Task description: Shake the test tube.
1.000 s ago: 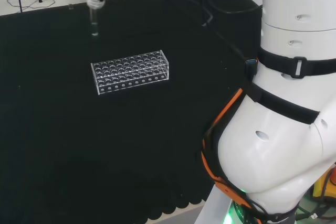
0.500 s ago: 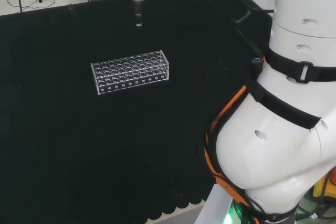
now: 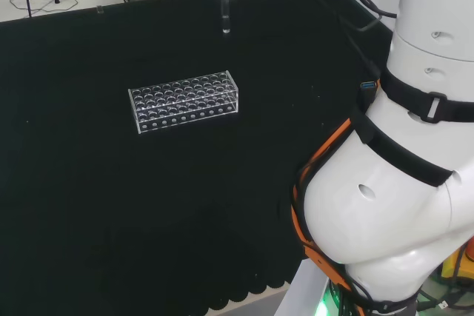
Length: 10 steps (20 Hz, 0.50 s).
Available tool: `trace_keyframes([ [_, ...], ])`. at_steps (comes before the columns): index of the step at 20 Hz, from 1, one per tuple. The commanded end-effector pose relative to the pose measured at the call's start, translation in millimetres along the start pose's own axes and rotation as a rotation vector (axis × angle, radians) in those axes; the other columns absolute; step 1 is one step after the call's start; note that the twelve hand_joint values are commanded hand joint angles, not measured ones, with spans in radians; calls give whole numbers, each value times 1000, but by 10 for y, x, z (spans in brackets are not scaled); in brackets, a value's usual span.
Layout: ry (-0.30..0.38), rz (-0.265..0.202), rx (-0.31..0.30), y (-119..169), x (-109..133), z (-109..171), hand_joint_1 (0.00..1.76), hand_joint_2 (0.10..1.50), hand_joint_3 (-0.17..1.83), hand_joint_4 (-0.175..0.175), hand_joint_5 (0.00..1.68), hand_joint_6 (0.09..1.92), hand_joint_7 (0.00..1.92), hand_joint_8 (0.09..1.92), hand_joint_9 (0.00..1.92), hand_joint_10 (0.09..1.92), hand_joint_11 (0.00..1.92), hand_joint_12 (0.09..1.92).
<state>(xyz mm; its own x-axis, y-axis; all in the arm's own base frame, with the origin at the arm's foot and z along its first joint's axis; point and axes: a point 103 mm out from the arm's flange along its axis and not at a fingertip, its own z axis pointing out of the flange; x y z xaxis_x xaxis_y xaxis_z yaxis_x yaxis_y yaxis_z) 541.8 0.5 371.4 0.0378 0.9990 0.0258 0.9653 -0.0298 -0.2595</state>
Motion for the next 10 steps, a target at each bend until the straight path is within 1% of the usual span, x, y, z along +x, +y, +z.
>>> trace_keyframes([
  [1,3,-60,7,56,349,22,1443,528,768,-175,1380,474,1445,634,1491,149,942,1169],
  [3,8,-92,12,87,532,39,1443,528,769,-175,1380,473,1445,634,1491,148,942,1169],
  [10,20,-225,28,171,1261,104,1443,527,769,-175,1381,473,1445,635,1492,145,942,1168],
])
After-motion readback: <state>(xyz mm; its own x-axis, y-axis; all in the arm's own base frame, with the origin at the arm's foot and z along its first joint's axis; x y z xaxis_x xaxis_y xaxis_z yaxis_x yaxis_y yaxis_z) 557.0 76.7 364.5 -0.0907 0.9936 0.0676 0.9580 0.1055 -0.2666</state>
